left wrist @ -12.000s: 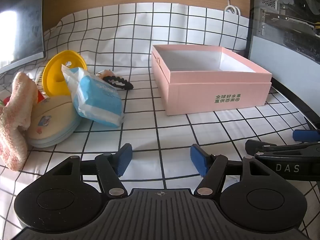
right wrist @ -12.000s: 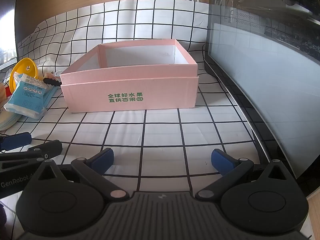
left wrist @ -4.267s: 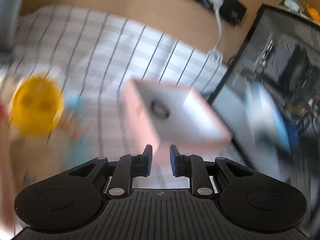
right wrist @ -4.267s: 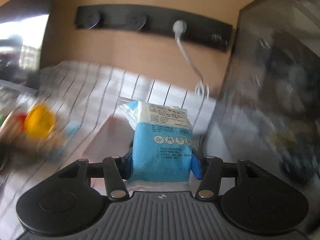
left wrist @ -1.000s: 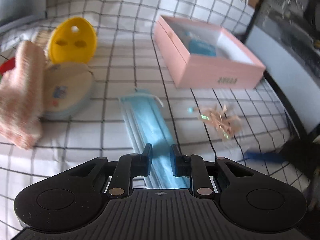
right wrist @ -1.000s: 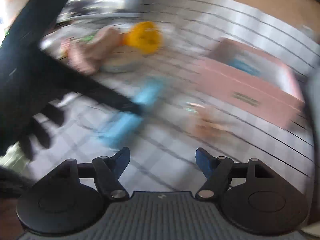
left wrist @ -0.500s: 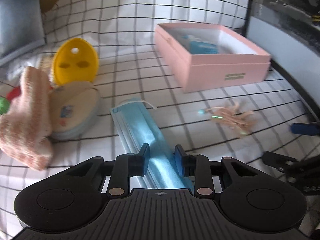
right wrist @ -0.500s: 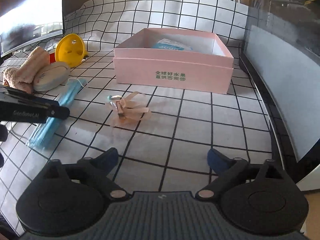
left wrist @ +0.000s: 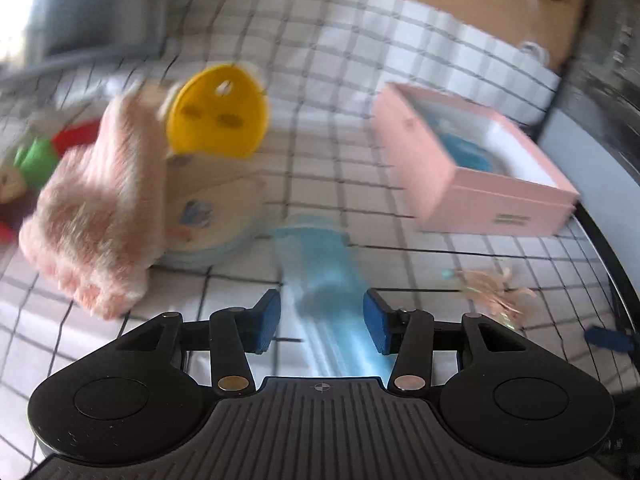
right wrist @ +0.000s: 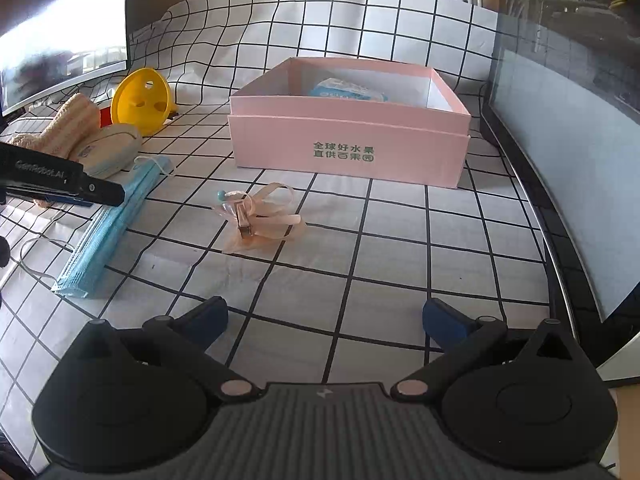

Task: Organize soft objects
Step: 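Grasp the blue face mask with the left tool while the right tool grasps the beige hair ties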

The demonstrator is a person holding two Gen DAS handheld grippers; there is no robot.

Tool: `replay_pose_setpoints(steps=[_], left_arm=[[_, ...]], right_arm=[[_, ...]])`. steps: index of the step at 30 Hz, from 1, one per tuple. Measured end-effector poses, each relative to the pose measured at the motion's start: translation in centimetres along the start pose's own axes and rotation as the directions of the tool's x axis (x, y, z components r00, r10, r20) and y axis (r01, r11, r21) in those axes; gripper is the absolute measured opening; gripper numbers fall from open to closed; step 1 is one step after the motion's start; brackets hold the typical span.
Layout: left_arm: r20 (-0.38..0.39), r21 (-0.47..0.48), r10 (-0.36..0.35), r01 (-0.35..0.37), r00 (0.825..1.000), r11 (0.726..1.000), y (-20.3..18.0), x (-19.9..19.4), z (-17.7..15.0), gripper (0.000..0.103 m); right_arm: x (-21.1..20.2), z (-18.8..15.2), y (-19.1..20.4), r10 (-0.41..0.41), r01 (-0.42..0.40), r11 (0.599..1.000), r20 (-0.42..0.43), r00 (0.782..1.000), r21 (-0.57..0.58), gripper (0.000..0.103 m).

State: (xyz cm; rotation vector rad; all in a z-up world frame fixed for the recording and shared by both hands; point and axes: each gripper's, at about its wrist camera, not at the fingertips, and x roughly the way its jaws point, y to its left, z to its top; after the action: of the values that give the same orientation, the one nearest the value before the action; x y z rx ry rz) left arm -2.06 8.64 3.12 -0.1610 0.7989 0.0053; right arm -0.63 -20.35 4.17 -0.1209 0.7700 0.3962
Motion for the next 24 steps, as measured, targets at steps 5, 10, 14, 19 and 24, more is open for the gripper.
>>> replay_pose_setpoints(steps=[5, 10, 14, 19, 24], left_arm=[[-0.045, -0.112, -0.008, 0.003, 0.999, 0.994, 1.8, 1.4, 0.5, 0.050], [-0.051, -0.018, -0.049, 0.048, 0.997, 0.999, -0.3, 2.2, 0.9, 0.054], [-0.057, 0.092, -0.023, 0.028, 0.998, 0.995, -1.9, 2.6, 0.5, 0.052], [-0.080, 0.182, -0.002, 0.017, 0.997, 0.983, -2.6, 1.9, -0.4, 0.049], [-0.084, 0.226, -0.007, 0.026, 0.996, 0.974, -2.4, 1.2, -1.2, 0.049]], right_arm=[[0.0, 0.0, 0.0, 0.003, -0.003, 1.000, -0.001, 1.000, 0.001, 0.103], [0.0, 0.1, -0.1, 0.016, -0.016, 1.000, -0.015, 1.000, 0.001, 0.103], [0.2, 0.6, 0.1, 0.016, -0.017, 1.000, -0.038, 0.999, -0.012, 0.103], [0.2, 2.7, 1.7, 0.062, -0.060, 0.997, 0.060, 0.996, -0.038, 0.099], [3.4, 4.9, 3.0, 0.068, -0.066, 0.996, 0.023, 0.997, -0.058, 0.080]])
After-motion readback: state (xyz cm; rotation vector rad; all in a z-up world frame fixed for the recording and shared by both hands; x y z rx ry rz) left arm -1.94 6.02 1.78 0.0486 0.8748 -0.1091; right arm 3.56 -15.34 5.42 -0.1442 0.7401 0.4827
